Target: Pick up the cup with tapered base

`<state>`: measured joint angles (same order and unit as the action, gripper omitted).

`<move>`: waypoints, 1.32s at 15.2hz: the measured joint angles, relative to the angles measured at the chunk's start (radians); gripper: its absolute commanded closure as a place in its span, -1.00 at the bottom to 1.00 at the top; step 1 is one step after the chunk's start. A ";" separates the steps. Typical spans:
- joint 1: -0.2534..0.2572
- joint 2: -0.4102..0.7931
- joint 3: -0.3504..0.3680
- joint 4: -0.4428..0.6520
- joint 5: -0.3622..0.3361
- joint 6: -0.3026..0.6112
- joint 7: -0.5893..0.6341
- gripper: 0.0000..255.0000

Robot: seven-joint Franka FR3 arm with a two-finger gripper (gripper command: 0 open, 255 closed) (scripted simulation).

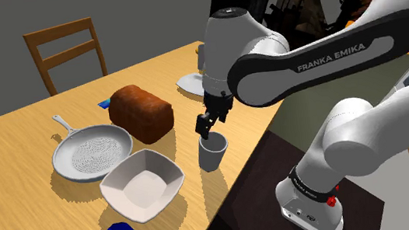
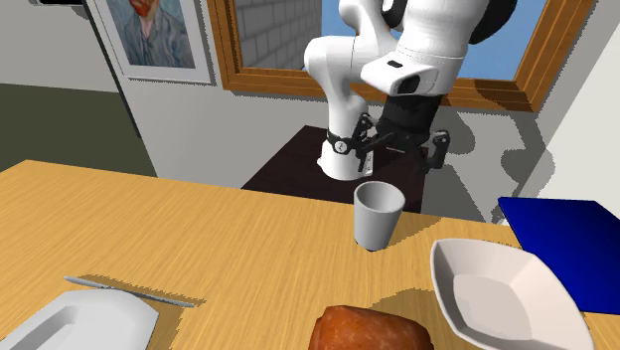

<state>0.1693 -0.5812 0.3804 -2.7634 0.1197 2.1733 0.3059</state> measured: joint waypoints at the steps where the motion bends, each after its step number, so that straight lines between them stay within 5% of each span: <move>1: 0.008 0.024 0.019 -0.005 0.010 0.026 0.020 -1.00; 12: -0.006 0.237 0.122 -0.052 0.002 0.272 0.125 -1.00; 13: -0.008 0.243 0.124 -0.051 0.000 0.278 0.127 1.00; 20: -0.009 0.248 0.125 -0.051 -0.002 0.283 0.129 1.00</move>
<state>0.1601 -0.3336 0.5059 -2.8140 0.1176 2.4566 0.4353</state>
